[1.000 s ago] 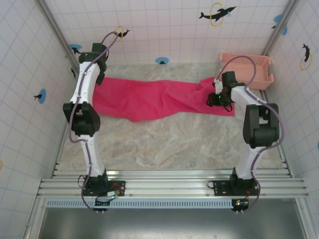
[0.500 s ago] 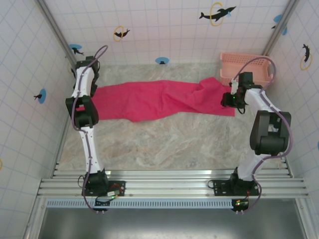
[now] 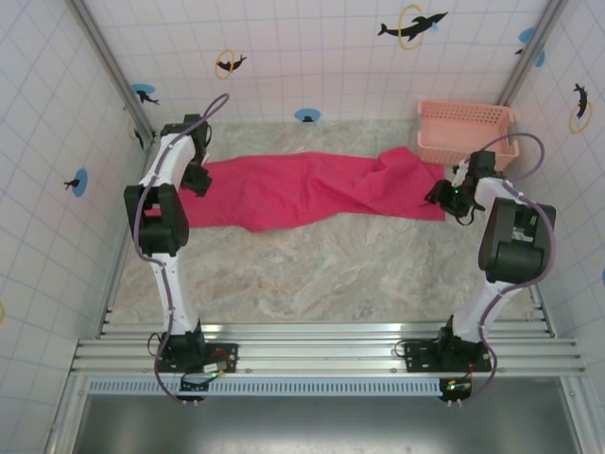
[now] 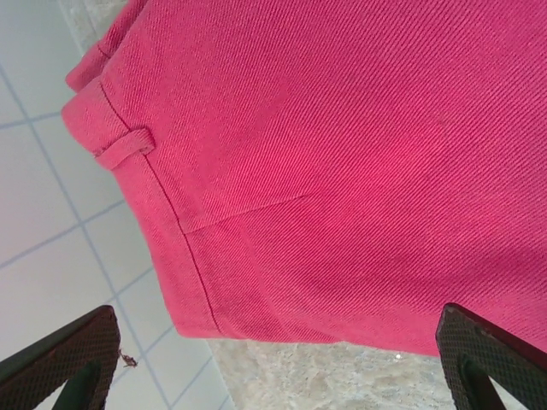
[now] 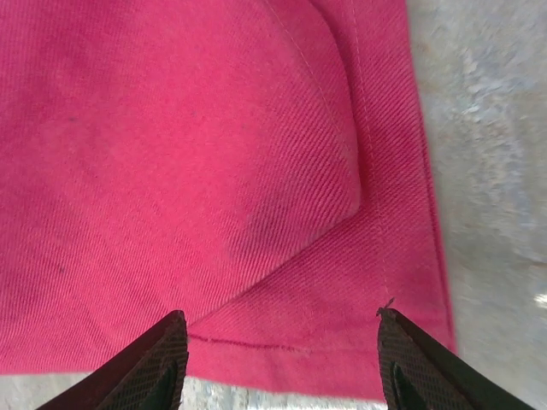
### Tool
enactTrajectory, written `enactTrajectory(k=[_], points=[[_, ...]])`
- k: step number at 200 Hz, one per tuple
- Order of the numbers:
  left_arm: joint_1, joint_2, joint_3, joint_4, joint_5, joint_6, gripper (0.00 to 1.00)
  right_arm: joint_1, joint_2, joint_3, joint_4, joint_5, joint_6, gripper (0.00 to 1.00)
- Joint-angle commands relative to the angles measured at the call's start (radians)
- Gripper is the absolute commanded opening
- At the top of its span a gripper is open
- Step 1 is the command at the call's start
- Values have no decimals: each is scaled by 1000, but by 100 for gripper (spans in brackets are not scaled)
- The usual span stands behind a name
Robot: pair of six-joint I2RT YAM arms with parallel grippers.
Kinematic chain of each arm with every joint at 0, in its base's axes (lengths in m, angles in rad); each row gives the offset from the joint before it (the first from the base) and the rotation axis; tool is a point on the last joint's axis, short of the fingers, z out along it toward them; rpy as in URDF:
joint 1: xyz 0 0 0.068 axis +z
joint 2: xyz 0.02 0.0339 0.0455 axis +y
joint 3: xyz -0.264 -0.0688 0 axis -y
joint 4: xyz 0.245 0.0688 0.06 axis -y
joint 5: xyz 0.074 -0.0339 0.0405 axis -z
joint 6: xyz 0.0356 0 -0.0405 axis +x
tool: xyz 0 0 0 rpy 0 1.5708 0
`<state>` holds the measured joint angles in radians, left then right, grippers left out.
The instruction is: Roll up the long pants
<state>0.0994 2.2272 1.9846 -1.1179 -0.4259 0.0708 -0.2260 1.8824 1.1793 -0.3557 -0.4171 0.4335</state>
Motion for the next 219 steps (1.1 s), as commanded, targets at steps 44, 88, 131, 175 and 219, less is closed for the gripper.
enactTrajectory(k=[44, 88, 131, 175, 219], points=[[23, 85, 60, -12, 6, -8, 97, 20, 82, -37, 289, -43, 210, 60], [45, 104, 33, -3, -5, -8, 97, 39, 115, -52, 372, -23, 269, 56], [69, 160, 32, -10, -26, -19, 97, 37, 74, -158, 554, 48, 369, 27], [109, 204, 23, -27, -37, -23, 97, 37, -69, -258, 618, 198, 345, 5], [163, 214, -2, -16, -28, -19, 97, 36, -254, -282, 519, 331, 234, 0]])
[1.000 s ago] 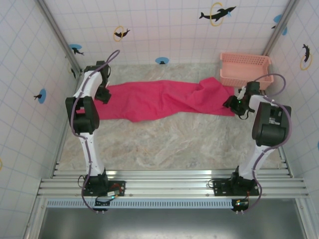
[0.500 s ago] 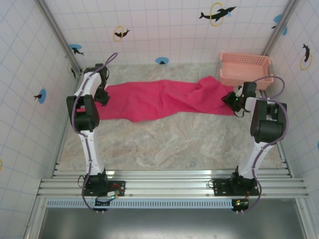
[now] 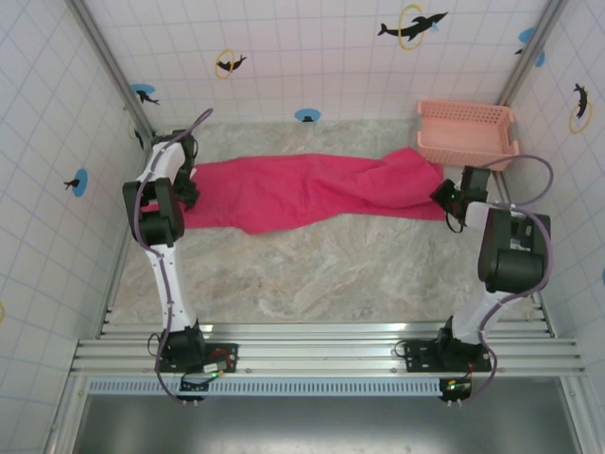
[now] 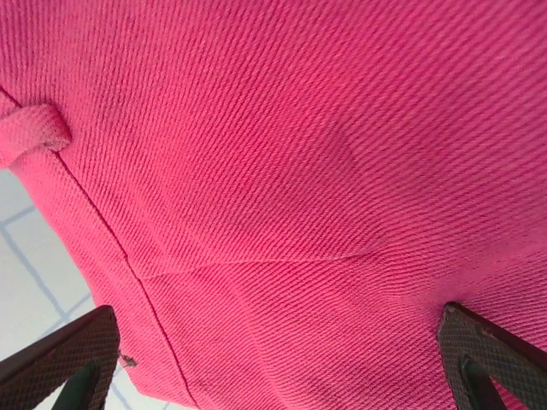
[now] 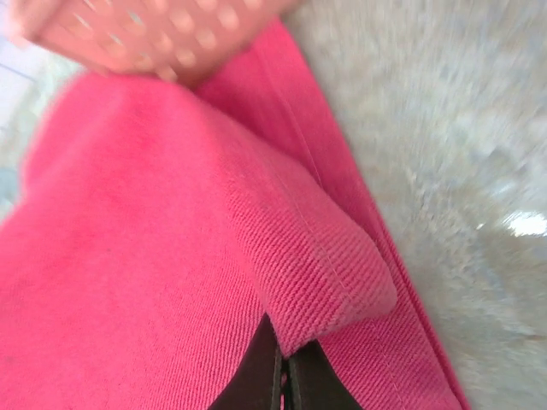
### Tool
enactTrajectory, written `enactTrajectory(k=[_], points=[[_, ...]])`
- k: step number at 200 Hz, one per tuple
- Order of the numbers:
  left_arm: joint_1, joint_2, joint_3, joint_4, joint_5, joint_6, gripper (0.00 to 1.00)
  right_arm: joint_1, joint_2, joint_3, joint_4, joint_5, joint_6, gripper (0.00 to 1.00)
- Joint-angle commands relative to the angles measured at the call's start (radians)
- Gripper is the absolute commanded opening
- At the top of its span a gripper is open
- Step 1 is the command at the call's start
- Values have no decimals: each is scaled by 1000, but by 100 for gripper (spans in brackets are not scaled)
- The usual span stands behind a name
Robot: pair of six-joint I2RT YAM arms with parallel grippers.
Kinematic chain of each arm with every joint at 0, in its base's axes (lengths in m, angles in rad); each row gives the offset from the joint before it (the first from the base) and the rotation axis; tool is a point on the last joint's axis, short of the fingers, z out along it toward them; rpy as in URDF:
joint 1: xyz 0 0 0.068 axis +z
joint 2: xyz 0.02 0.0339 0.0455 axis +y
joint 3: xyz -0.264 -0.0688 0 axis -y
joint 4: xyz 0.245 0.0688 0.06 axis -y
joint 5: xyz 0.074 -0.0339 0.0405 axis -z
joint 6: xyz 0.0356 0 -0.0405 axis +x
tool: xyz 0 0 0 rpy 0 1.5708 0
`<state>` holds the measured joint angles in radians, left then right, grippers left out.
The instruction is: Roll up the long pants
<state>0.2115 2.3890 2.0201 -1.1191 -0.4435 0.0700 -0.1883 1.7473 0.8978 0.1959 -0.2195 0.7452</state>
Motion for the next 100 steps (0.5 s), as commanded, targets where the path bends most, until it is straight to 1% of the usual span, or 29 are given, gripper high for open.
enactTrajectory(k=[1, 15, 41, 60, 74, 93, 100], points=[[51, 52, -39, -14, -9, -17, 97, -3, -122, 1, -36, 135, -82, 0], [57, 47, -46, -7, -5, -13, 97, -5, -156, 28, -117, 166, -117, 0], [64, 42, -46, -5, 12, -4, 97, -5, -170, 85, -262, 199, -179, 0], [67, 42, -47, -6, 21, 0, 97, -10, -162, 89, -311, 206, -191, 1], [68, 38, -53, -4, 21, 3, 97, -11, -141, 92, -363, 216, -190, 4], [73, 29, -66, 5, 10, 8, 97, -16, -128, 75, -413, 245, -191, 2], [78, 25, -70, 5, 8, 7, 97, -18, -137, 57, -418, 255, -188, 9]])
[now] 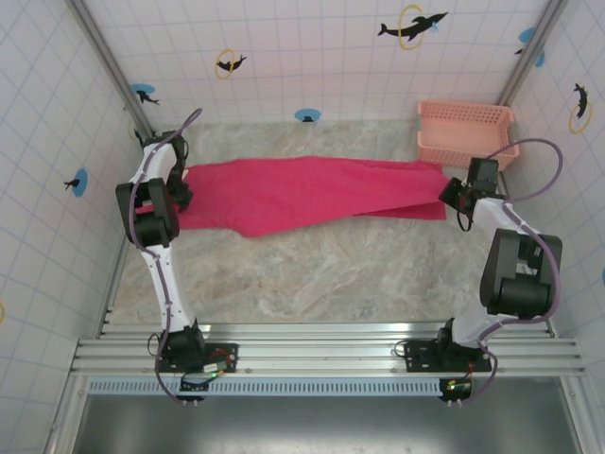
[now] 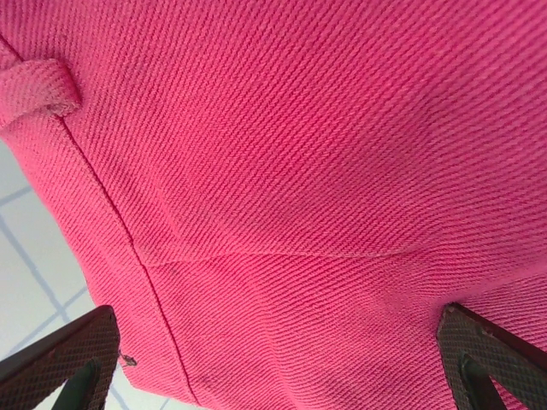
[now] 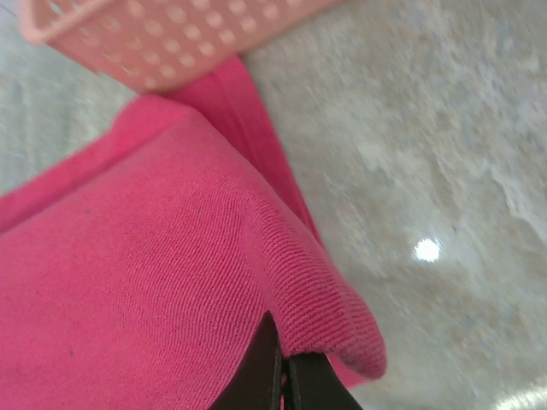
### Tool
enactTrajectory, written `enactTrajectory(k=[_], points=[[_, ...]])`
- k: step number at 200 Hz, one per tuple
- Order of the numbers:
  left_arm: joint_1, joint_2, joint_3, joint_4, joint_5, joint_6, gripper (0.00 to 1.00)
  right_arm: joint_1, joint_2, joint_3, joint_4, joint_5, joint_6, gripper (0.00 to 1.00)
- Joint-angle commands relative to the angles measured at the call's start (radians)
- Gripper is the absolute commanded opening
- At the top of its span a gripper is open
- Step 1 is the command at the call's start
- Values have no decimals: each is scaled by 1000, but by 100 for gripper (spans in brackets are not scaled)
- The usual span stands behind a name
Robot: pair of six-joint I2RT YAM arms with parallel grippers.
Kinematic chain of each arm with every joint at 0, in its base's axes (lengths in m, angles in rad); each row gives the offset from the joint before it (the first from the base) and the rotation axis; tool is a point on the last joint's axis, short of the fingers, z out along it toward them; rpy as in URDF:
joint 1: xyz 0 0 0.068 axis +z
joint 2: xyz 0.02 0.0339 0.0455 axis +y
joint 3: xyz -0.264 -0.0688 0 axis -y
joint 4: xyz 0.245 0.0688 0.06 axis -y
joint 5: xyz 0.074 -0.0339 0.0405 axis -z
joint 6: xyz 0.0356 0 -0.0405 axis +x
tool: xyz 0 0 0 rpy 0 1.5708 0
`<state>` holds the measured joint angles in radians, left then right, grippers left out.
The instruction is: Roll up the long pants
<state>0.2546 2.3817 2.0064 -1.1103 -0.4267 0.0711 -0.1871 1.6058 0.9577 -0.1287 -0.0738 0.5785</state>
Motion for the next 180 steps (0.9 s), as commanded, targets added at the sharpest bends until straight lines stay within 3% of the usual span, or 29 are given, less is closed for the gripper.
enactTrajectory(k=[1, 13, 24, 47, 85, 137, 180], points=[[36, 31, -56, -3, -9, 7, 97, -20, 3, -6, -93, 110, -21, 10], [49, 21, -61, 0, -6, 7, 97, -26, -23, -38, -84, 119, -22, 34], [57, 12, -63, 2, -1, 6, 97, -29, -56, -57, -83, 132, -31, 48], [61, -4, -69, 5, 9, 6, 97, -42, -106, -51, -118, 146, -57, 61], [61, -15, -80, 15, 34, 2, 97, -111, -60, -55, -119, -7, -24, 66], [59, -15, -73, 12, 52, 3, 97, -123, 152, -134, 128, -343, 157, 67], [55, -15, -80, 15, 58, 5, 97, -64, 205, -177, 230, -324, 233, 69]])
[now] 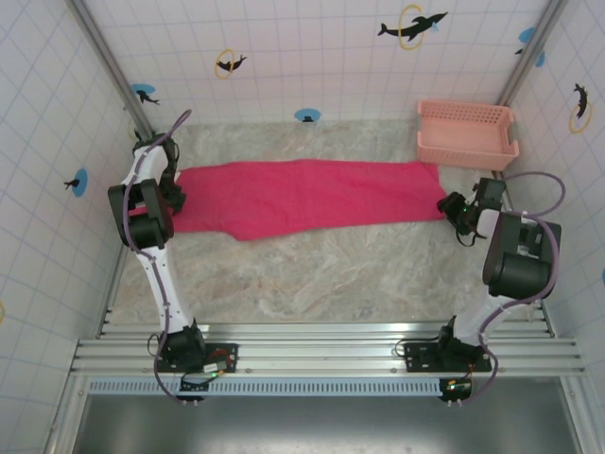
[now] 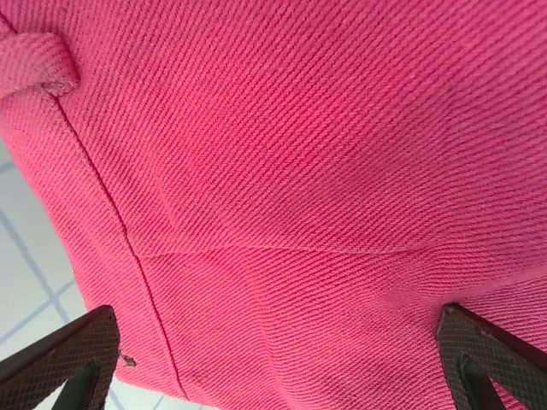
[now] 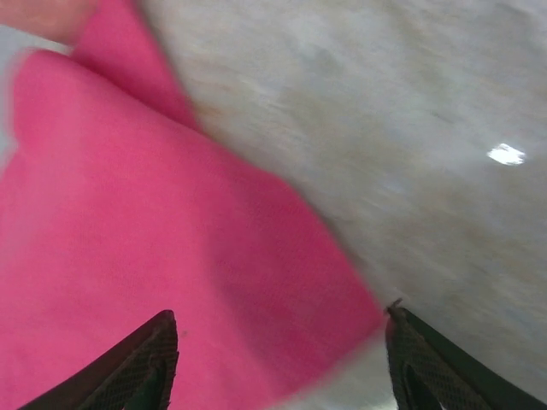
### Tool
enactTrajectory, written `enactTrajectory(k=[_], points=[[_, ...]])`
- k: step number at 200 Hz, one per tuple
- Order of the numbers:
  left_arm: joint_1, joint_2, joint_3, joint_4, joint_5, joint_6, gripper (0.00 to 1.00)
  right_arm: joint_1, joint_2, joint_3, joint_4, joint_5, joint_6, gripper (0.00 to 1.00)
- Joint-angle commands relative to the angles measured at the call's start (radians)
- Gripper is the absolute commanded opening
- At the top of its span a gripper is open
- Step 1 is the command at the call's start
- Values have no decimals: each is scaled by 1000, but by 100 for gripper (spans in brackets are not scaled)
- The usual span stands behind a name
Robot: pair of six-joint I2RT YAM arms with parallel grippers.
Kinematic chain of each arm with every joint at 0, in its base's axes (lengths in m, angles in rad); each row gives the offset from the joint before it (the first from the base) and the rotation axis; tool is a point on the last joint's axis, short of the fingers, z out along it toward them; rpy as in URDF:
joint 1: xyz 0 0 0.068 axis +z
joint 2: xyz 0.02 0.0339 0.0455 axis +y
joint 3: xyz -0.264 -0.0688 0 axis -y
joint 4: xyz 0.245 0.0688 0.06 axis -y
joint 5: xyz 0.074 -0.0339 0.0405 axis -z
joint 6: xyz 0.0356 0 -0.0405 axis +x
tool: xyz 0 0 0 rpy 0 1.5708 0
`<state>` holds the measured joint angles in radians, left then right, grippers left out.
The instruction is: Roll up the long pants
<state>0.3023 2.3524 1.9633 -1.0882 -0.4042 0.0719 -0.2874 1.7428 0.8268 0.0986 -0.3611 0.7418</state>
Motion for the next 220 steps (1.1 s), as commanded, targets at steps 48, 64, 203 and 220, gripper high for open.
enactTrajectory(k=[48, 64, 203, 220], points=[[7, -28, -38, -6, 45, 6, 97, 77, 89, -61, 26, -28, 117, 59], [6, -30, -38, -7, 53, 6, 97, 88, 99, -53, 26, -32, 127, 50], [-43, -108, -72, -19, 221, -30, 97, -112, -330, 185, -375, 224, -40, 4], [-87, -106, -82, -36, 208, -37, 97, -90, -371, 195, -390, 255, -61, 4]])
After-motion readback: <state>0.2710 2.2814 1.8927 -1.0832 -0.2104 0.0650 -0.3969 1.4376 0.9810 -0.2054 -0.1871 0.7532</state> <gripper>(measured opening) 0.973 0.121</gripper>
